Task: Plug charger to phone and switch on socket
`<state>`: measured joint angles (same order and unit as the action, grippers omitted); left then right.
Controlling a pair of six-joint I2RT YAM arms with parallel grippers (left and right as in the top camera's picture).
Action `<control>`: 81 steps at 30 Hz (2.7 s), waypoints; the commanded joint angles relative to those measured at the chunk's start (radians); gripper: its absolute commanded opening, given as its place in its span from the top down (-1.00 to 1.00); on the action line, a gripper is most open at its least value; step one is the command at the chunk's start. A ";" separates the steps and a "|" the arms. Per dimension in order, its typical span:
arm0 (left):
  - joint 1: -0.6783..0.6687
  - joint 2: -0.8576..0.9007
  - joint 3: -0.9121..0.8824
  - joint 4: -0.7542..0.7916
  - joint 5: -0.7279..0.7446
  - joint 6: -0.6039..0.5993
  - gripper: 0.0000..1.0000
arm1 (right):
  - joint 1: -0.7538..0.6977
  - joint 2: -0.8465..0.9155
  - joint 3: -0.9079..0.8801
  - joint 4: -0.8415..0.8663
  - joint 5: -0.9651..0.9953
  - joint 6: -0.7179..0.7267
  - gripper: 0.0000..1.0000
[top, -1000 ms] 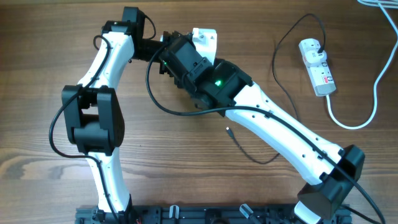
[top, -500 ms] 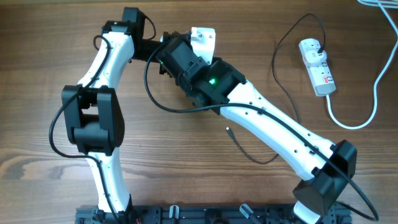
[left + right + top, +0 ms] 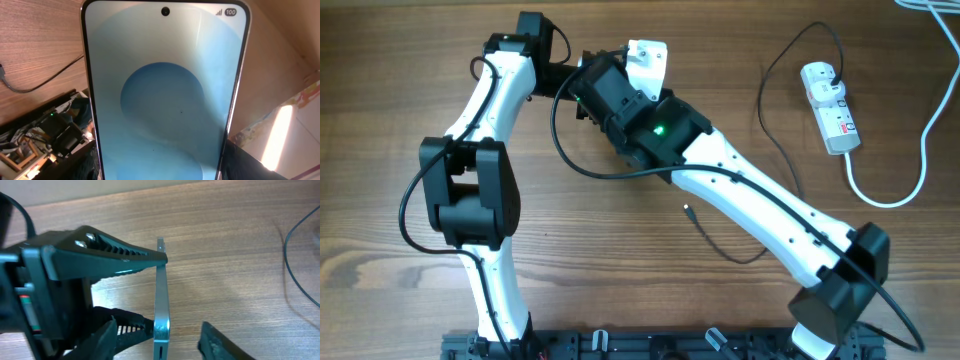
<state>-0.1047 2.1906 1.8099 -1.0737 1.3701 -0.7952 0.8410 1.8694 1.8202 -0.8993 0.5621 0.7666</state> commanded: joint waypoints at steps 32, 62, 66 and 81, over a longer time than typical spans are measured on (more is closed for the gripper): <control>0.002 -0.053 -0.002 -0.001 0.053 0.002 -0.36 | -0.005 0.043 0.020 0.061 0.041 -0.059 0.23; 0.002 -0.053 -0.002 -0.001 0.053 0.002 -0.38 | -0.005 0.041 0.020 0.053 0.051 -0.060 0.73; 0.002 -0.053 -0.002 -0.001 0.053 0.002 -0.38 | -0.005 0.041 0.020 0.053 0.051 -0.060 0.91; 0.002 -0.053 -0.002 0.026 0.053 0.002 -0.49 | -0.005 -0.042 0.020 0.059 0.051 -0.060 0.92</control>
<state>-0.0982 2.1876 1.8099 -1.0679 1.3888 -0.7952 0.8371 1.9125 1.8202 -0.8516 0.6018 0.7097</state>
